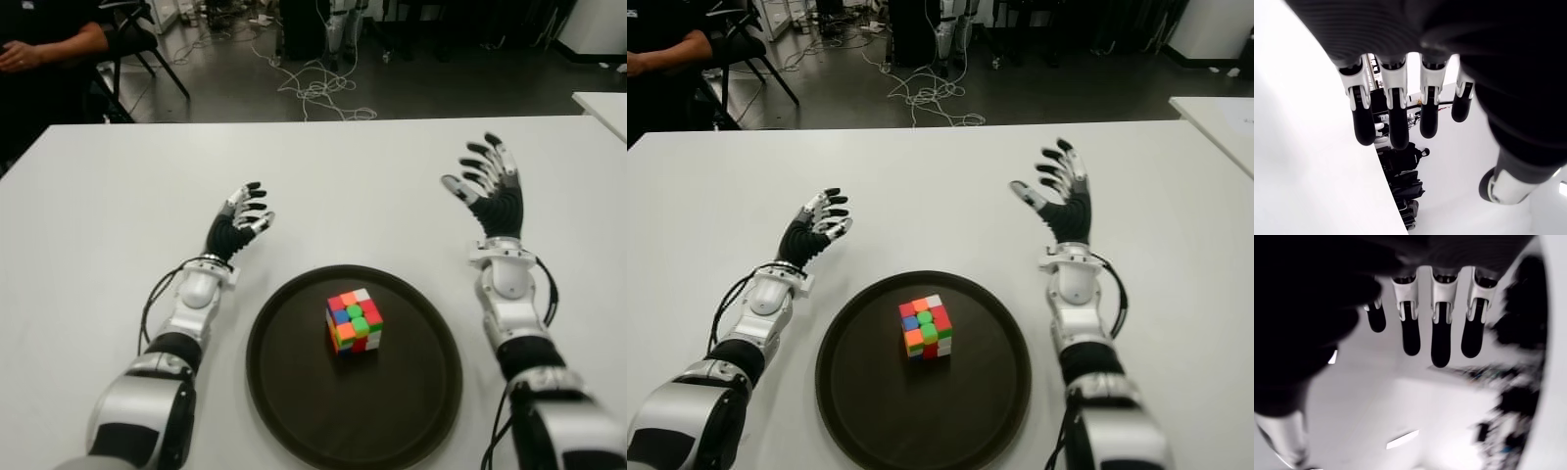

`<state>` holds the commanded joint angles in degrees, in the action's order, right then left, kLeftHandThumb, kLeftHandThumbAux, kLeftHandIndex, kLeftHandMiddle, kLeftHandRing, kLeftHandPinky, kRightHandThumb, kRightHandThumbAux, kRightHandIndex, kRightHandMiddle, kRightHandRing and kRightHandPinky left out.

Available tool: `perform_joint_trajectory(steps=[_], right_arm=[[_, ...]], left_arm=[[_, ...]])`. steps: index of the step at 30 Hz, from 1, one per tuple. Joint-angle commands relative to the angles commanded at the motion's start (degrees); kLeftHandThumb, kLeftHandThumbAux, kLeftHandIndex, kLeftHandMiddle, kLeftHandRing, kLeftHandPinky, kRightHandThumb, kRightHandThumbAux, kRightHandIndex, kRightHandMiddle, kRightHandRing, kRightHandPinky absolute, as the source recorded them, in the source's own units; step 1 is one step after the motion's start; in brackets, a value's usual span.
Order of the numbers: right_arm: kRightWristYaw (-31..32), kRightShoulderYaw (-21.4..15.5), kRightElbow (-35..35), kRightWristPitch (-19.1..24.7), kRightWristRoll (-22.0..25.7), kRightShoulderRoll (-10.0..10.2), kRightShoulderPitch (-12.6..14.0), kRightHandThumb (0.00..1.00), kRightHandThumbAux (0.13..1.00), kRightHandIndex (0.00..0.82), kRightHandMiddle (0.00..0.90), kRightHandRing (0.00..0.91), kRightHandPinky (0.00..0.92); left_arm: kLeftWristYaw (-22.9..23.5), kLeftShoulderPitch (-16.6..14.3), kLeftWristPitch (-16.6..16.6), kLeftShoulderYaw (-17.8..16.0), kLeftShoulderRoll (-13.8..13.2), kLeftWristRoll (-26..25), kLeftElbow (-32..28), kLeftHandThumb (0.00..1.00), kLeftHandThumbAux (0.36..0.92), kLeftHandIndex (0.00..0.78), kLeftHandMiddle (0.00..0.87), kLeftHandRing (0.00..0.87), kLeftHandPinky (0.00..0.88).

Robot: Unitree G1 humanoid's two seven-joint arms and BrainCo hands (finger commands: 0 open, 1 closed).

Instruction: Pick up the Rubik's Cube and put it in the plate

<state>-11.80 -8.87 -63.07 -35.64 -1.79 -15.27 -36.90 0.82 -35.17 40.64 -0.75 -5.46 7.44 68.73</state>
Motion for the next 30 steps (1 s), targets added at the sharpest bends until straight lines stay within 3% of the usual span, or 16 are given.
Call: perform_joint_trajectory(steps=[5,9,13,17,20,30], right_arm=[[-1.0,-0.1,-5.4,0.0,-0.6,-1.3,-1.4,0.114,0.616,0.169,0.256,0.269,0.288],[-2.3,-0.1,-5.5,-0.6,-0.7,-0.2,-1.2,0.097,0.644,0.174,0.253,0.269,0.282],[-3.2,0.0,-4.0,-1.9,-0.7,0.7,0.3,0.079,0.663,0.168,0.239,0.259,0.267],[-6.0,1.4,4.3,-3.9,-2.2,3.8,6.1,0.079,0.679,0.171,0.238,0.258,0.27],[-5.5,1.3,8.0,-3.4,-2.1,4.1,8.7,0.079,0.696,0.166,0.235,0.256,0.274],[-2.4,-0.2,8.4,-0.1,0.0,4.0,8.2,0.13,0.698,0.16,0.246,0.261,0.298]], left_arm=[[-0.6,0.0,-0.2,0.2,0.0,0.4,0.0,0.118,0.671,0.154,0.208,0.228,0.249],[-0.7,-0.2,-0.7,0.2,0.1,0.4,0.3,0.115,0.66,0.145,0.195,0.216,0.24],[-0.5,-0.3,-1.0,0.0,0.3,0.0,0.4,0.12,0.668,0.145,0.191,0.211,0.237],[-1.1,-0.4,-1.0,-0.1,0.3,0.1,0.5,0.112,0.675,0.15,0.192,0.212,0.239],[-1.2,-0.5,-1.0,0.1,0.3,0.2,0.5,0.107,0.672,0.153,0.197,0.213,0.238],[-1.4,-0.3,-0.9,0.8,0.3,0.9,0.4,0.095,0.667,0.145,0.19,0.208,0.225]])
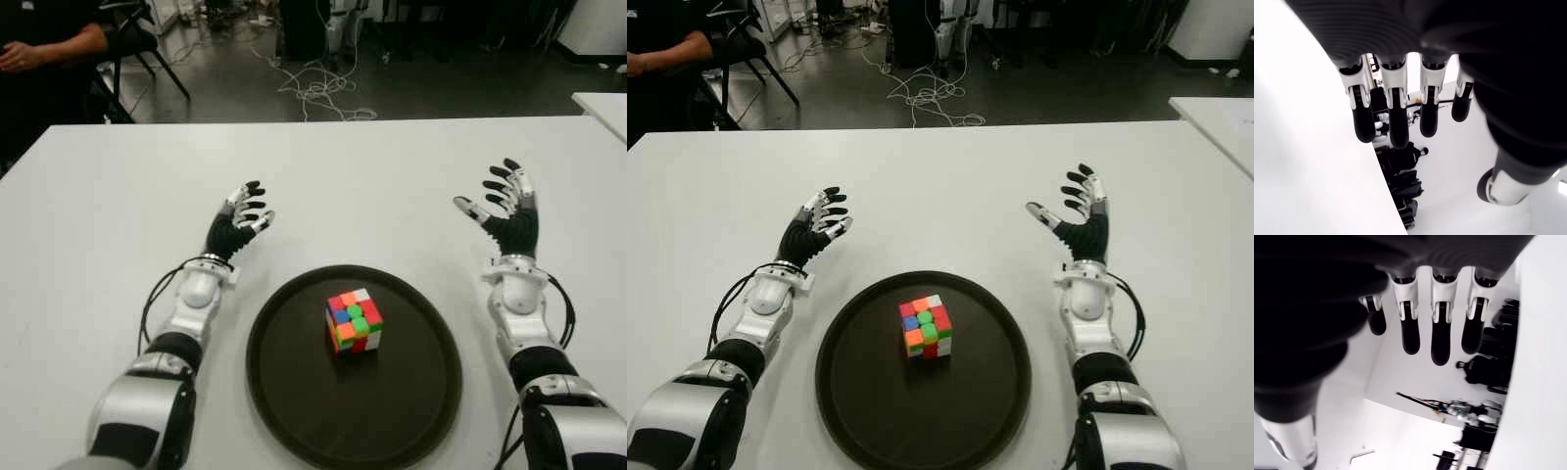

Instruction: Pick up the Rubik's Cube and put it in the plate

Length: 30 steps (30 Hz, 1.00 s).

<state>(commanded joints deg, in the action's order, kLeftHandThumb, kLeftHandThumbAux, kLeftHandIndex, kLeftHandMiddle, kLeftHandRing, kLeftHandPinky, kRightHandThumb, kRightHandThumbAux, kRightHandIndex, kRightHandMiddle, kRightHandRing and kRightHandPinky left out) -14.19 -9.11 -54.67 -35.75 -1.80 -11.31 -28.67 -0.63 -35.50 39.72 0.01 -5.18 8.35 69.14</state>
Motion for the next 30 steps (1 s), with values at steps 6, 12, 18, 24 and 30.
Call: perform_joint_trajectory(steps=[6,12,18,24,30], right_arm=[[1.1,-0.2,-0.4,0.7,-0.1,-0.3,0.0,0.136,0.688,0.154,0.243,0.257,0.292],[1.5,0.1,0.6,1.4,-0.6,-0.2,0.2,0.111,0.71,0.147,0.237,0.251,0.286],[1.7,0.6,-0.4,1.9,-1.4,-0.5,0.1,0.086,0.722,0.144,0.234,0.257,0.291],[2.1,0.9,-1.6,1.8,-2.0,-0.7,0.0,0.071,0.713,0.149,0.236,0.259,0.286],[2.4,1.1,-2.7,0.5,-2.4,-0.8,-0.2,0.074,0.705,0.158,0.24,0.262,0.288]], left_arm=[[0.0,-0.1,-0.4,0.1,0.0,0.0,0.1,0.09,0.645,0.14,0.188,0.208,0.238],[0.6,-0.2,-0.1,-0.5,0.4,-0.8,0.1,0.1,0.637,0.143,0.193,0.215,0.249],[0.4,-0.1,0.1,-0.3,0.3,-0.7,0.1,0.098,0.655,0.138,0.186,0.21,0.235],[0.5,-0.1,-0.3,-0.2,0.2,-0.6,0.2,0.09,0.663,0.135,0.182,0.204,0.233],[0.6,-0.1,-0.4,-0.3,0.2,-0.8,0.3,0.091,0.676,0.14,0.189,0.208,0.23]])
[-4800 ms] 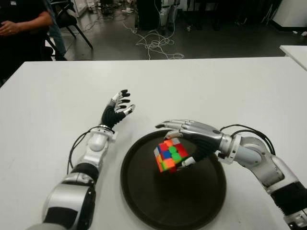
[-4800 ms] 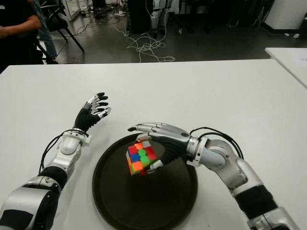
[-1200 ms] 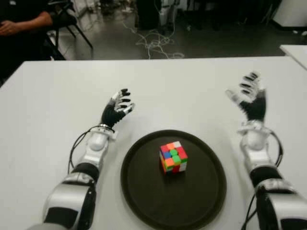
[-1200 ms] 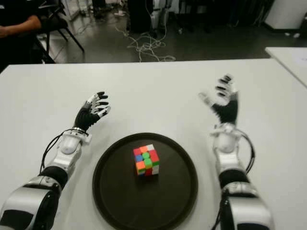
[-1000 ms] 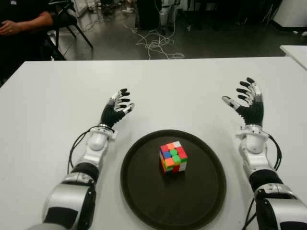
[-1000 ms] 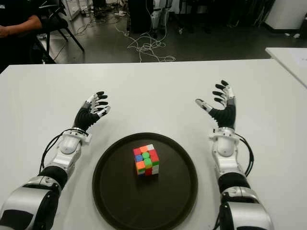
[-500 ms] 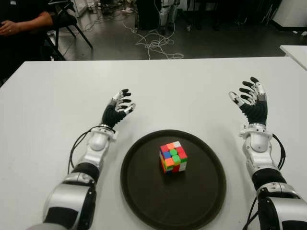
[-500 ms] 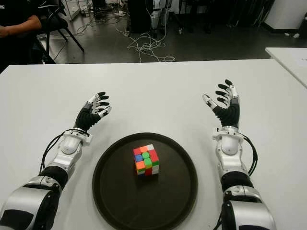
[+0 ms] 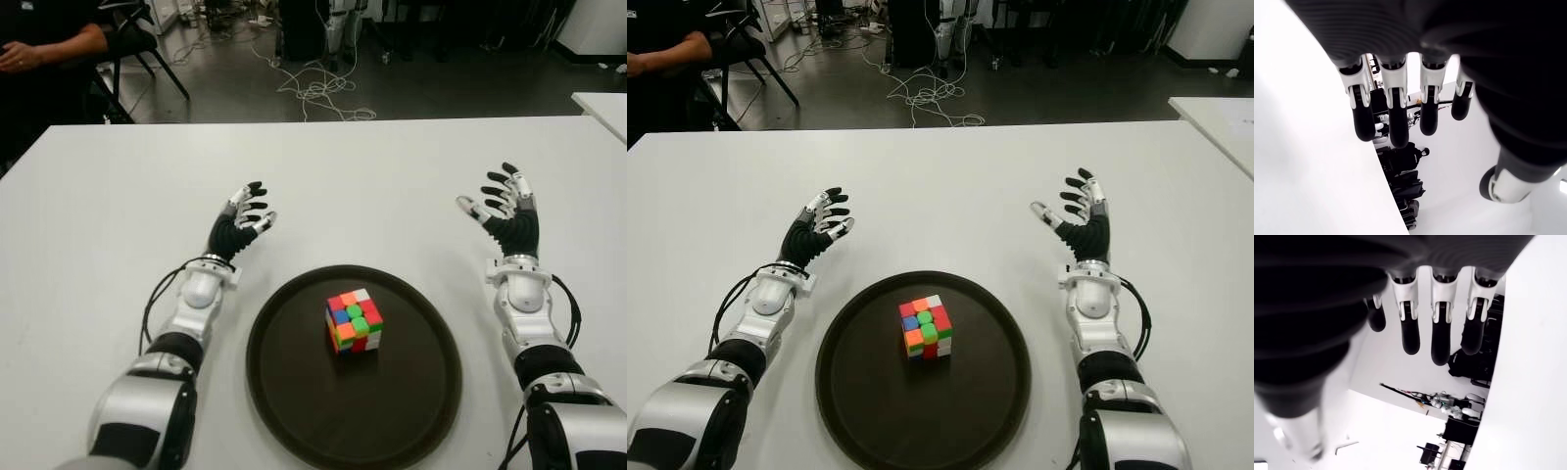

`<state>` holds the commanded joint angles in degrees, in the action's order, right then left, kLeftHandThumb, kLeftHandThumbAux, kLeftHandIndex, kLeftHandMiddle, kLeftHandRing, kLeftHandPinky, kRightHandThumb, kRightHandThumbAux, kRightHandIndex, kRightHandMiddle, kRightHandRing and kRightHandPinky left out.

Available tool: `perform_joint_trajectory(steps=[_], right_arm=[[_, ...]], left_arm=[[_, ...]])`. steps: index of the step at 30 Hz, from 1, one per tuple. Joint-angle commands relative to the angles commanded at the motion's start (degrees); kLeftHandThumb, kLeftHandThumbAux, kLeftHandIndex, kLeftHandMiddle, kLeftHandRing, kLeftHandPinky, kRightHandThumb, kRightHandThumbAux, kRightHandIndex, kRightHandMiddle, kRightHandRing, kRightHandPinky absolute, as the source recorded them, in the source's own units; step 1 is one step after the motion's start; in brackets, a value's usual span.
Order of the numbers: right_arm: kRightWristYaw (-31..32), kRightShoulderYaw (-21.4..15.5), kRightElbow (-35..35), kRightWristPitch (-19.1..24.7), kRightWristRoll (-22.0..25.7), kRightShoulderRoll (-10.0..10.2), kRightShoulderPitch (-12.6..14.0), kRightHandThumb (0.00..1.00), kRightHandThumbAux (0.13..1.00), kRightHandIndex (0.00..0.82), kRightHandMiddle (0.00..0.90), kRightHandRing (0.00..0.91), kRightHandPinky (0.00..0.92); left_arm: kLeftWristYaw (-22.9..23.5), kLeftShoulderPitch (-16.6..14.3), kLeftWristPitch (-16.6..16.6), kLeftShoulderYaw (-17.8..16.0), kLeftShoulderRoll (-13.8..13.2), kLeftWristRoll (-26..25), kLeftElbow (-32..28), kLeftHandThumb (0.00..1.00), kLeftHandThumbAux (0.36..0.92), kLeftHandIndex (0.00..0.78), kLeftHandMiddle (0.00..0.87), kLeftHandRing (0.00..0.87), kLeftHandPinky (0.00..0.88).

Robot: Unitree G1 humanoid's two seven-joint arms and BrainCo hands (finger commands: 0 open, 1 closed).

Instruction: Pick up the Rubik's Cube and put it in the plate

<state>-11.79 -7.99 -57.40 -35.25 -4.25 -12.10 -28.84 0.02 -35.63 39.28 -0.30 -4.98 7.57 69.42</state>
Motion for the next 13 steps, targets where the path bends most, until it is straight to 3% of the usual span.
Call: perform_joint_trajectory(steps=[6,13], right_arm=[[-0.1,0.1,-1.5,-1.1,-0.2,0.1,-0.3,0.076,0.72,0.171,0.248,0.264,0.293],[-0.1,1.1,-0.1,-1.1,-0.3,2.2,0.7,0.051,0.733,0.175,0.259,0.271,0.274]], left_arm=[[-0.3,0.0,0.0,0.1,0.0,0.1,0.0,0.078,0.668,0.14,0.19,0.21,0.232],[-1.5,-0.1,-0.1,0.2,0.0,0.4,0.0,0.073,0.648,0.147,0.194,0.216,0.243]])
